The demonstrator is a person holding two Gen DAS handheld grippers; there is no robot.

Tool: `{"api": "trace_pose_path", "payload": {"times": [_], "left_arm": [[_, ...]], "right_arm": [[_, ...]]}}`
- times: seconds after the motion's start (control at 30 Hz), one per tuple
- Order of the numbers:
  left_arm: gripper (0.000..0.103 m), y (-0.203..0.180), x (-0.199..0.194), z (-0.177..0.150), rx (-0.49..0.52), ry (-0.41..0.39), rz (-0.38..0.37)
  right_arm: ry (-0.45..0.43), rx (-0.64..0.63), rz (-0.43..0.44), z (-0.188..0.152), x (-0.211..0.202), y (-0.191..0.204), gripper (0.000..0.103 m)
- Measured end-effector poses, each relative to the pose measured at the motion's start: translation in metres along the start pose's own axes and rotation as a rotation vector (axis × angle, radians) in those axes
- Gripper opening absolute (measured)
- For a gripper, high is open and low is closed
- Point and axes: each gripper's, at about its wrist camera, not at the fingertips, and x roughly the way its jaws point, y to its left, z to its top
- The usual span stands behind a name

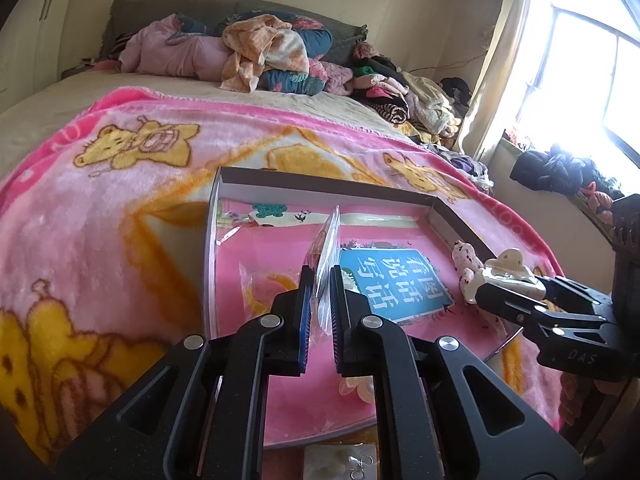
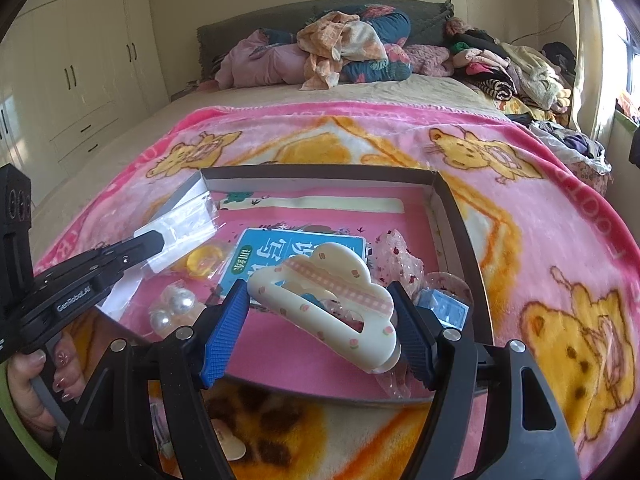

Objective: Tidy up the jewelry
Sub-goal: 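Lower both items into the box and open both tools to release them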

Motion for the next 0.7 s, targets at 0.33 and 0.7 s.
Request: {"api": "trace_pose_path", "payload": {"times": [0.33,0.7], "left_arm": [[0.004,0.0,0.001,-0.003,0.003,0.01,-0.009],[0.004,-0.003,0.004,-0.003,0.014,0.017,-0.012]], "right_arm": [[0.029,0.008,0.0,-0.003,0.017,-0.001,0.068],[0.048,0.003,-0.004,-0.015,0.019,0.002,0.069]]}}
